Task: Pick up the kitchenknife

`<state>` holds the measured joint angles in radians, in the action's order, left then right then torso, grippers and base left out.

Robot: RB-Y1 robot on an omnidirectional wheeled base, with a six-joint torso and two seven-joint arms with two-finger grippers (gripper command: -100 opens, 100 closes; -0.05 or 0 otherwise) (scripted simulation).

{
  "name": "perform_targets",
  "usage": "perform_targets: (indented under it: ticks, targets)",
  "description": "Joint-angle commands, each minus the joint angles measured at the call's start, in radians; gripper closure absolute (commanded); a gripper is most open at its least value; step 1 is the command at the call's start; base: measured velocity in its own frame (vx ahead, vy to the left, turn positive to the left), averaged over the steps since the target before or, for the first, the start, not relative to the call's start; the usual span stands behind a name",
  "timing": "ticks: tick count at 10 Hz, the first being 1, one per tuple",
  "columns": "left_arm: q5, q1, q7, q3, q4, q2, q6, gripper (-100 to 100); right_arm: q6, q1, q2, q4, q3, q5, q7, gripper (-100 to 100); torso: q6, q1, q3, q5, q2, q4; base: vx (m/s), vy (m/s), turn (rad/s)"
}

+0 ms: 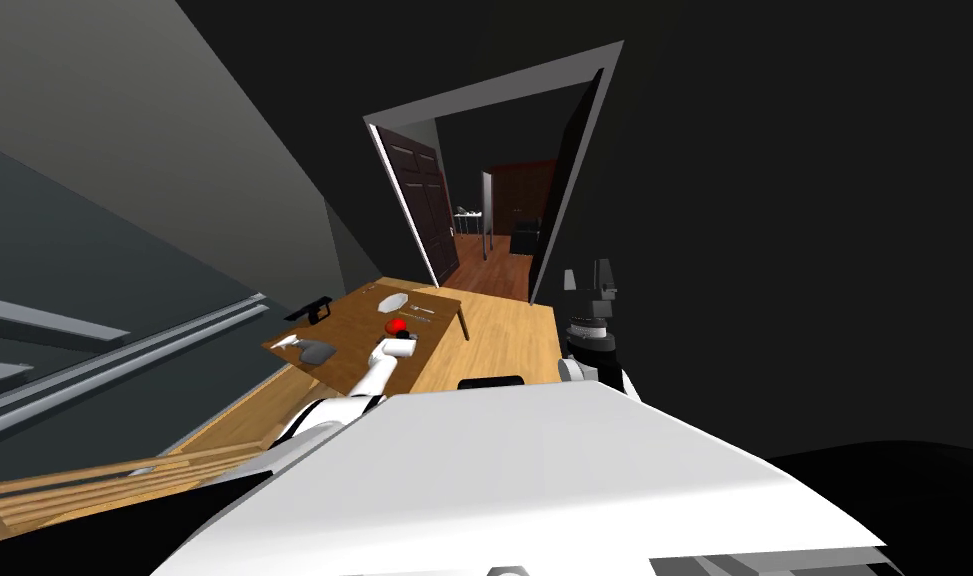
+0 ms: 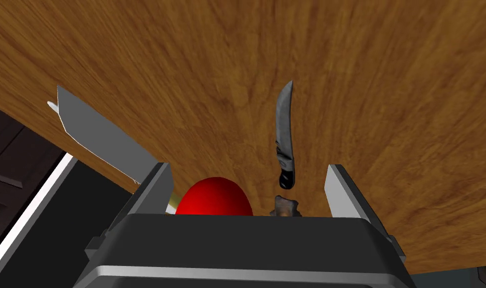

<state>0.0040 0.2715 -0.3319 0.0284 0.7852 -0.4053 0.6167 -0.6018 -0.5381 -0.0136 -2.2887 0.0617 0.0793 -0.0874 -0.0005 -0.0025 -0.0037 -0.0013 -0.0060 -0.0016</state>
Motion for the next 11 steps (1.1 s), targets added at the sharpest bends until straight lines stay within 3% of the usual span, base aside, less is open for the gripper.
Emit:
perform_targets:
  ticks: [1,3,4,9,11]
  targets:
    - [-0.003,0.014,0.001,-0.001,-0.047,-0.001,-0.009,-100,0.000,0.000,0.000,0.000,0.000,0.000,0.000,0,0.000,0.000,0.000,0.000,0.000,0.000,0.028,-0.023,0.002]
    - [-0.011,0.029,0.002,-0.009,-0.089,-0.016,0.018,-100,0.000,0.000,0.000,0.000,0.000,0.000,0.000,0,0.000,0.002,0.001,0.000,0.001,0.001,0.075,-0.036,0.016]
    - [-0.018,0.043,0.003,-0.016,-0.137,-0.030,0.042,-100,0.000,0.000,0.000,0.000,0.000,0.000,0.000,0,0.000,0.002,0.000,0.000,0.001,0.000,0.086,-0.050,0.014]
    - [-0.030,0.065,0.005,-0.029,-0.220,-0.054,0.082,-100,0.000,0.000,0.000,0.000,0.000,0.000,0.000,0,0.000,0.003,0.000,0.001,0.000,0.000,0.090,-0.031,0.011]
    - [-0.039,0.080,0.006,-0.039,-0.277,-0.070,0.110,-100,0.000,0.000,0.000,0.000,0.000,0.000,0.000,0,0.000,0.002,0.001,0.001,0.001,0.000,0.089,-0.042,0.008]
